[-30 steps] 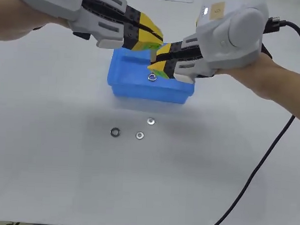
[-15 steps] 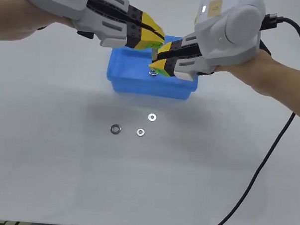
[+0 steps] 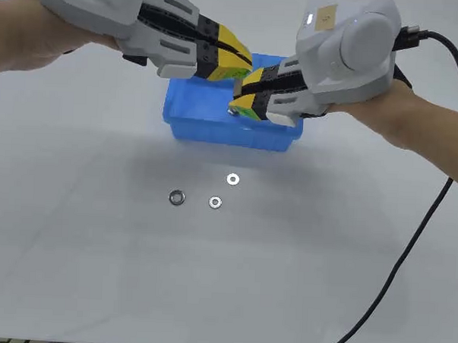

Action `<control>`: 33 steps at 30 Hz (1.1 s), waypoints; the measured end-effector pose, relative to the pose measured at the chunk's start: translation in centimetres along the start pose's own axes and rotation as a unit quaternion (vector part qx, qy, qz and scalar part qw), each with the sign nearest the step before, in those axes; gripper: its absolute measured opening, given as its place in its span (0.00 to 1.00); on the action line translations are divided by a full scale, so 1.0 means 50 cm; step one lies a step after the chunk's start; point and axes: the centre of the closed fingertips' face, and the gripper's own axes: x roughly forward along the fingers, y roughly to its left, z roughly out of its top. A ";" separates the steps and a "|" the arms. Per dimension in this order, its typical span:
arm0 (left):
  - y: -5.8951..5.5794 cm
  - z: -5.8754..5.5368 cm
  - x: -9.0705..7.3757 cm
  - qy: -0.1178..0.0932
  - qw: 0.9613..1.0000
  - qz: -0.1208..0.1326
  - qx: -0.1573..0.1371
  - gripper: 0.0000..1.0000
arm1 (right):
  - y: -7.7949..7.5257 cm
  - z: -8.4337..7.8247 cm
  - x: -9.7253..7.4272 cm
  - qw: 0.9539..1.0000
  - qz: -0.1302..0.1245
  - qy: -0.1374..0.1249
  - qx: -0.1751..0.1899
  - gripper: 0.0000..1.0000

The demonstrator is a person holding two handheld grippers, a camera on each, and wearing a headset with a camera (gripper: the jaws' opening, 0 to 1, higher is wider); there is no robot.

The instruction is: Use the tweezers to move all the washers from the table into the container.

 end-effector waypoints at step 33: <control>-0.036 0.080 -0.041 -0.009 0.999 0.010 0.030 0.05 | 0.031 0.069 -0.056 0.999 -0.020 -0.016 -0.020 0.12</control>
